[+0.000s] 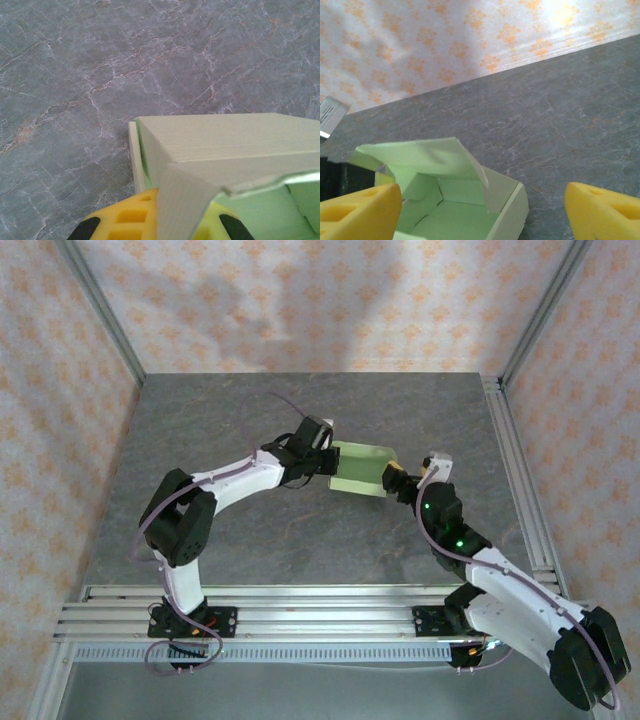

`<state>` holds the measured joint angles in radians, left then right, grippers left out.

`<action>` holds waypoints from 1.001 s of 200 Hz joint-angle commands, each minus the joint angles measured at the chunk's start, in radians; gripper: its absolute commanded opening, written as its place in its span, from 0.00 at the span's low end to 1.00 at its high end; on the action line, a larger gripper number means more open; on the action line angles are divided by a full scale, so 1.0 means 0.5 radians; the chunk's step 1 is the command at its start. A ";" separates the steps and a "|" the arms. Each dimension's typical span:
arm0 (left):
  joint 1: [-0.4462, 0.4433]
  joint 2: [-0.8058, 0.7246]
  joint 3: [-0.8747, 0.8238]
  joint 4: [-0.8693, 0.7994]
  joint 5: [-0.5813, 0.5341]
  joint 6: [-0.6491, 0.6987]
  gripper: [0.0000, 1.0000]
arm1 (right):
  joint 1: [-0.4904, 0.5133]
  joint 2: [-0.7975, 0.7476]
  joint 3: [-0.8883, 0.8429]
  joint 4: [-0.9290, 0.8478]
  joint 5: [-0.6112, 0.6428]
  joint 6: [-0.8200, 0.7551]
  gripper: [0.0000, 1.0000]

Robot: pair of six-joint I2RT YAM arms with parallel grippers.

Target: Fold the paper box

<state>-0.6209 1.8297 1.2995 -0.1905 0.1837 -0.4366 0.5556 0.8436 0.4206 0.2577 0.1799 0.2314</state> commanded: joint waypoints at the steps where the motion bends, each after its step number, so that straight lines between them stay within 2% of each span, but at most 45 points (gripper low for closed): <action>1: -0.025 -0.097 -0.067 0.103 -0.085 0.060 0.00 | -0.003 0.046 0.165 -0.226 0.141 0.173 0.83; 51: -0.091 -0.206 -0.231 0.230 -0.172 0.128 0.00 | -0.004 0.251 0.452 -0.565 0.218 0.384 0.81; 92: -0.143 -0.308 -0.402 0.367 -0.274 0.180 0.00 | -0.004 0.420 0.587 -0.723 0.189 0.528 0.80; 122: -0.169 -0.315 -0.438 0.367 -0.294 0.204 0.00 | -0.002 0.501 0.606 -0.842 0.170 0.648 0.80; 172: -0.188 -0.289 -0.479 0.390 -0.321 0.211 0.00 | -0.003 0.512 0.529 -0.837 0.055 0.759 0.79; 200: -0.189 -0.276 -0.482 0.399 -0.321 0.223 0.00 | -0.001 0.535 0.514 -0.835 0.023 0.791 0.75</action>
<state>-0.7074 1.7004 1.0740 -0.0147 0.0612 -0.3458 0.5556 1.0988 0.6926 -0.1356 0.2089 0.5915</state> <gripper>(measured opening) 0.051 0.764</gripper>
